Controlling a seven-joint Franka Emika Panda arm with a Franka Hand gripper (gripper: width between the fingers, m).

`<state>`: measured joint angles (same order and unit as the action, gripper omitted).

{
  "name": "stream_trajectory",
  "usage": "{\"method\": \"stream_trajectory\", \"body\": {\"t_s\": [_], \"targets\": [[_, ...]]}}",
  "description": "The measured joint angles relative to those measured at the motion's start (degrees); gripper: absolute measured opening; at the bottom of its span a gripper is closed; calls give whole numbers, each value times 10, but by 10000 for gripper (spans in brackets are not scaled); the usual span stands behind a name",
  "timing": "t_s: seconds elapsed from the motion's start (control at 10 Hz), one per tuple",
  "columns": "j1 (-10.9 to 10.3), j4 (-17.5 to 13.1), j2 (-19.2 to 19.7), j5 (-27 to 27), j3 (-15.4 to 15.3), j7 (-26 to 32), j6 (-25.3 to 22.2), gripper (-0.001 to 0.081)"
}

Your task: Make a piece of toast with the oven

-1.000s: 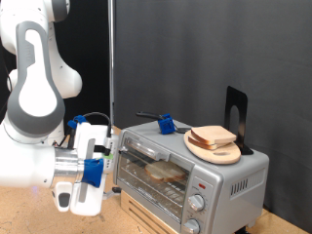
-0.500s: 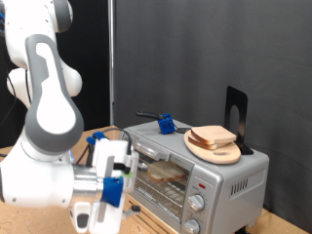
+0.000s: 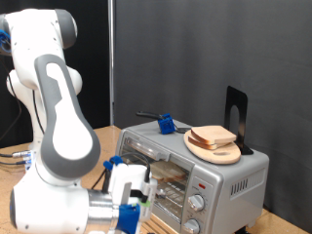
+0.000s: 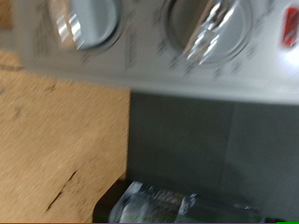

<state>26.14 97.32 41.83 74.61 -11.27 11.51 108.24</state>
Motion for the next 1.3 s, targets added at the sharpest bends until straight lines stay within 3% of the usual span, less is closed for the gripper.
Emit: {"method": "stream_trajectory", "body": {"t_s": [0.1,0.5,0.9,1.1,1.3], "targets": [[-5,-27,22,0,0,0,5,800],[-5,-30,25,-23,2,-52,-19,800],[-24,-101,76,-37,1,-63,-18,800],[-29,-134,100,-73,2,-61,-48,800],[-29,-144,111,-85,2,-61,-53,800]]}}
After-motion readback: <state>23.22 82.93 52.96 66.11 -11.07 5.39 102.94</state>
